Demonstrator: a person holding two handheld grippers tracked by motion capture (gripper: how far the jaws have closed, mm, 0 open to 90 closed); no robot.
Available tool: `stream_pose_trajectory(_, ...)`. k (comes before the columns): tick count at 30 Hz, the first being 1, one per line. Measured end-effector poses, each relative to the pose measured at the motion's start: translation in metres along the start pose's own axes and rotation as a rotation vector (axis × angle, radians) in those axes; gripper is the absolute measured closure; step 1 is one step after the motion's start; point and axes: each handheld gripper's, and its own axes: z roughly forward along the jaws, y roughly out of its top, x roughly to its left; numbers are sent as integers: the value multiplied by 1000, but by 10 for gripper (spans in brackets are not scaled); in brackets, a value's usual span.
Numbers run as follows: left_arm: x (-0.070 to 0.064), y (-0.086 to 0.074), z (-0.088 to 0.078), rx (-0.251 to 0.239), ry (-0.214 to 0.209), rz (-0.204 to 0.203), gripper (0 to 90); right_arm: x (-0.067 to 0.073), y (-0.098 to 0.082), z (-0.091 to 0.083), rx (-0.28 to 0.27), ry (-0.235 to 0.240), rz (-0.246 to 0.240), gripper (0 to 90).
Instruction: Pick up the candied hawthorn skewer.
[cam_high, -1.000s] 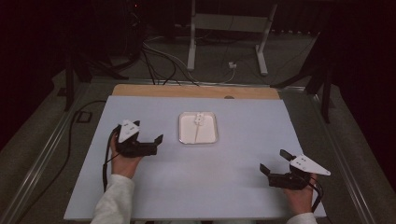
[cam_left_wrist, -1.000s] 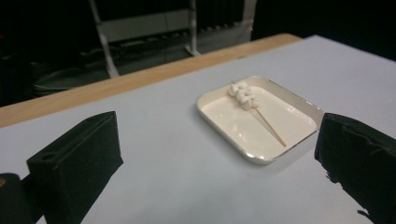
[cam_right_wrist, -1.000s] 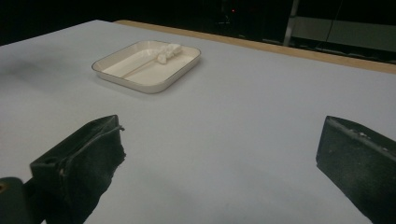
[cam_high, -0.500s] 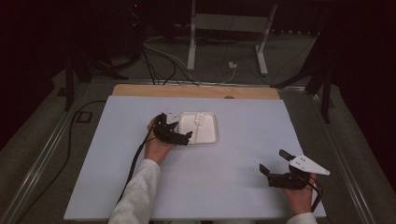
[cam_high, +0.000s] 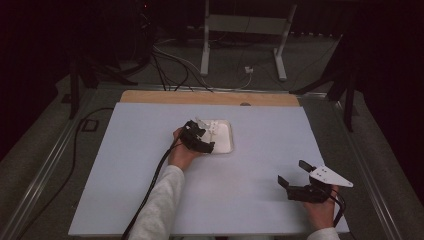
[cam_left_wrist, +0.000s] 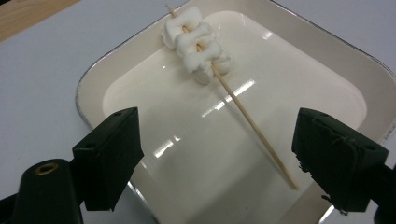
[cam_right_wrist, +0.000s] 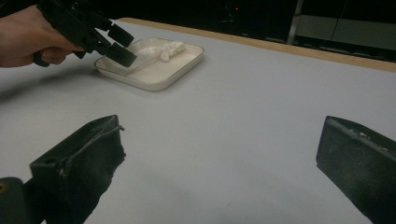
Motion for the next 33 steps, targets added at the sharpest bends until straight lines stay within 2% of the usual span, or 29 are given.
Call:
stream_pose_trajectory(4, -8, 5, 7, 20, 21, 45, 271, 0, 0, 0, 0, 2, -1, 6)
stream_pose_trajectory(5, -9, 6, 8, 26, 31, 51, 314, 0, 0, 0, 1, 2, -1, 6)
stream_pose_trajectory(8, -11, 7, 12, 37, 24, 61, 452, 0, 0, 0, -1, 1, 1, 6)
stream_pose_trajectory(10, -9, 8, 12, 34, 0, 44, 567, -1, 0, -1, -2, 1, 3, 6)
stream_pose_trajectory(15, -2, 7, 11, 60, -11, 19, 831, -1, 0, -1, -2, 2, 6, 6)
stream_pose_trajectory(17, 1, 7, 10, 76, -9, 11, 883, -1, 0, -1, -1, 2, 3, 6)
stream_pose_trajectory(21, 6, 6, 8, 87, -27, -20, 900, 0, 0, 0, 0, 3, 0, 6)
stream_pose_trajectory(26, 9, 5, 1, 65, -57, -58, 900, -1, 0, -1, 0, 0, 4, 6)
stream_pose_trajectory(33, 9, 0, -13, 60, -62, -54, 900, 0, 0, -1, 2, 1, 1, 6)
